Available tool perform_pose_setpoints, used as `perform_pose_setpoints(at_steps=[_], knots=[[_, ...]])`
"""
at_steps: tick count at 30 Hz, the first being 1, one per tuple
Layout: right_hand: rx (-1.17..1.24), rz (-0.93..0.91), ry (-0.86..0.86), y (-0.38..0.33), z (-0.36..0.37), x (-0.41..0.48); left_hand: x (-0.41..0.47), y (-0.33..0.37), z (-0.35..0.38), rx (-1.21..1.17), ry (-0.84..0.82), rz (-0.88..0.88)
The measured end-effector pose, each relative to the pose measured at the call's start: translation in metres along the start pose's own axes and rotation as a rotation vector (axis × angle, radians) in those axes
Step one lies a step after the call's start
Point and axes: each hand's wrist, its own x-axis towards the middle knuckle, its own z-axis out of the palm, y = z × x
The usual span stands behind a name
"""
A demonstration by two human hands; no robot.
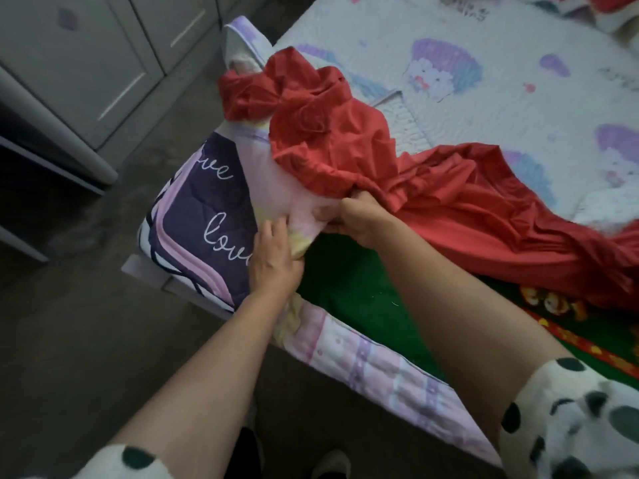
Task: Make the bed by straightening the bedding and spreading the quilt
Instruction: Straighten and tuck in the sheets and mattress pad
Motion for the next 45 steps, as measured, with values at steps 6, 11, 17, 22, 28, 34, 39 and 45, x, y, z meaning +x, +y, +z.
perform_pose_setpoints(at_steps=[6, 11, 17, 22, 28, 34, 39, 45], knots=[[-0.007, -0.138, 0.423, -0.041, -0.001, 0.010, -0.010, -0.038, -0.018, 0.159, -0.015, 0.023], [0.279, -0.266, 0.555, -0.094, -0.051, 0.057, -0.016, -0.091, -0.037, -0.014, -0.009, -0.184], [0.091, -0.033, 0.443, -0.097, -0.048, 0.035, -0.006, -0.104, -0.046, -0.136, -0.006, -0.431], [-0.203, 0.050, 0.320, -0.057, -0.011, 0.031, 0.027, -0.085, -0.066, -0.213, 0.207, -0.304], [-0.341, 0.069, 0.112, -0.032, 0.036, 0.035, 0.062, -0.097, -0.097, -0.480, 0.325, -0.460], [-0.397, 0.010, 0.037, -0.030, 0.079, 0.056, 0.056, -0.172, -0.122, -0.675, 0.565, -0.851], [-0.504, -0.020, 0.009, -0.020, 0.117, 0.080, 0.052, -0.232, -0.102, -0.737, 0.335, -1.071], [-0.700, -0.175, 0.026, -0.007, 0.160, 0.104, 0.063, -0.224, -0.117, -0.356, 0.180, -0.819]])
